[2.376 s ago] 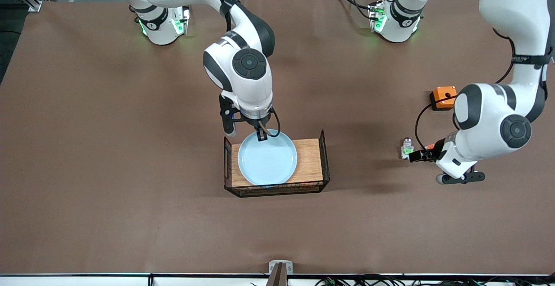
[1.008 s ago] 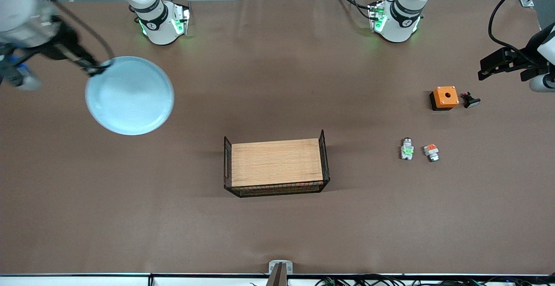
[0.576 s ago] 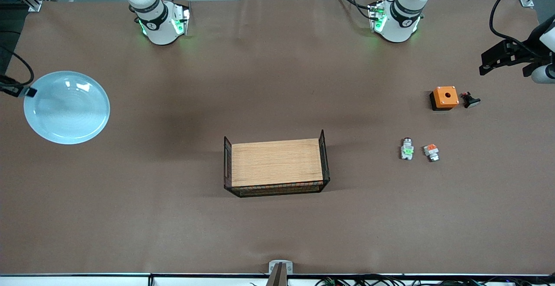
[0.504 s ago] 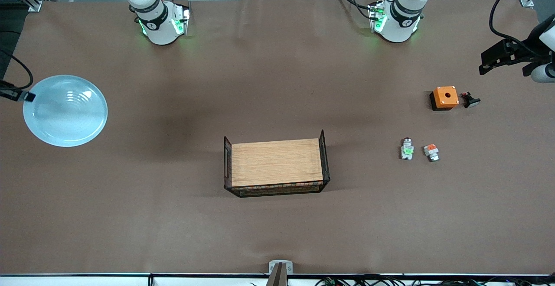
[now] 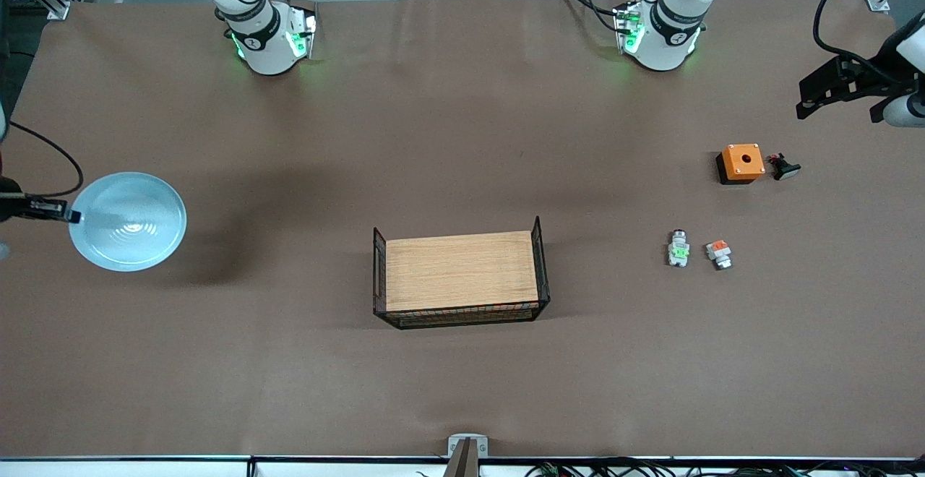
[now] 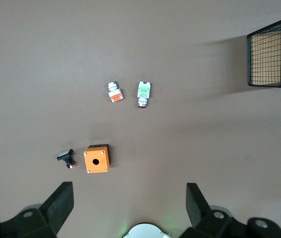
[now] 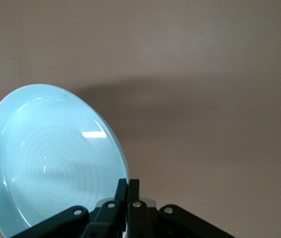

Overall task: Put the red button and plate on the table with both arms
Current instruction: 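Lower the white plate onto the table with the right gripper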

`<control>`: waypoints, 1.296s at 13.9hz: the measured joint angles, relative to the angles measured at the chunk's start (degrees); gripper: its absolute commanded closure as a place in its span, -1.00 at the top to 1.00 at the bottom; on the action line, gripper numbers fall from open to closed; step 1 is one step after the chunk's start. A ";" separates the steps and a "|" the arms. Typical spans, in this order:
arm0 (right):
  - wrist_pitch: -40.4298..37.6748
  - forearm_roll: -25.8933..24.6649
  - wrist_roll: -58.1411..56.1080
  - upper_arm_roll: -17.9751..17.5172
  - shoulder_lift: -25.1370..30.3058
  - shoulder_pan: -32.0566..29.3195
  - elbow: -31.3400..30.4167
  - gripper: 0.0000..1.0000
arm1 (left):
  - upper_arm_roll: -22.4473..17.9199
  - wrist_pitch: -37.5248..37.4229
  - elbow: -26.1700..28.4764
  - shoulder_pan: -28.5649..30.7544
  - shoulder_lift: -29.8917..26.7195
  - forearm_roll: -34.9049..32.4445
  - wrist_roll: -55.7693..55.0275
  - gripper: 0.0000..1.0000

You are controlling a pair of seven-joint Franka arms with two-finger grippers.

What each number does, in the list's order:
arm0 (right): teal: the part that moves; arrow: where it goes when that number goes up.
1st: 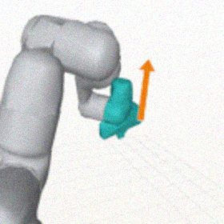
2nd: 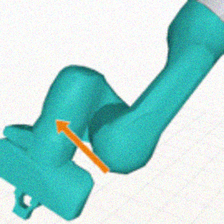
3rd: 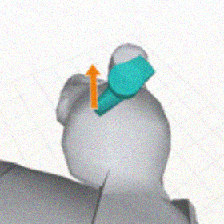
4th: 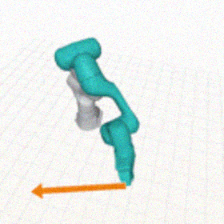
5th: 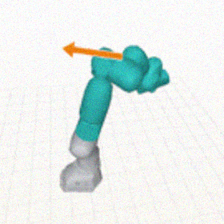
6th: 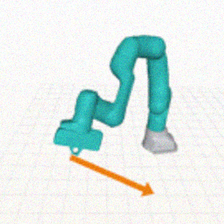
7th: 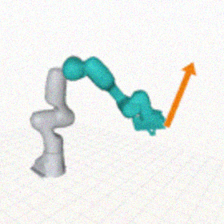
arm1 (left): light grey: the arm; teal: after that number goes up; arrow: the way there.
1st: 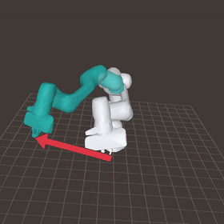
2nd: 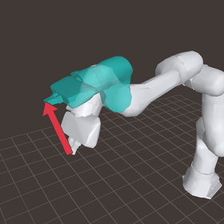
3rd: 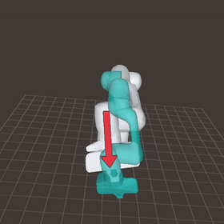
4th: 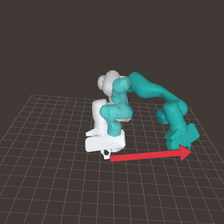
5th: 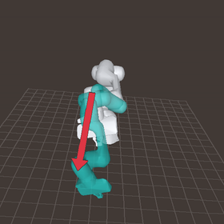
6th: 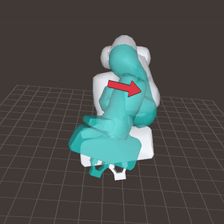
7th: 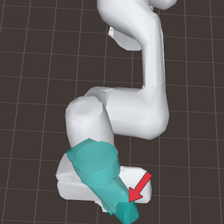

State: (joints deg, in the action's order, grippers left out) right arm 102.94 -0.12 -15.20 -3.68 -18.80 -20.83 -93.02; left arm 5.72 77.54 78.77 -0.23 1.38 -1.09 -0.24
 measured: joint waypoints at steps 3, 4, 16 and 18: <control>5.80 0.00 -7.65 -0.04 -6.49 -1.19 -0.14 -0.95 | 0.10 0.45 0.02 -0.01 -0.16 0.00 0.00 1.00; 7.54 0.00 -10.41 -0.04 -8.55 -1.61 -0.20 -0.95 | 0.10 0.54 0.04 0.00 -0.16 0.00 0.00 1.00; 23.33 6.95 -25.66 -1.77 -15.83 -2.14 -7.48 -0.93 | 0.10 2.15 0.95 0.04 -0.15 0.23 0.00 1.00; 24.94 7.19 -25.98 -1.76 -17.09 -2.19 -7.48 -0.92 | 0.10 2.25 0.97 0.03 -0.15 0.23 0.00 1.00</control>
State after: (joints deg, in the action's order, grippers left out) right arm 127.89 7.07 -41.18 -5.44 -35.89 -23.02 -100.51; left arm 5.82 79.79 79.73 -0.20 1.22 -0.86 -0.24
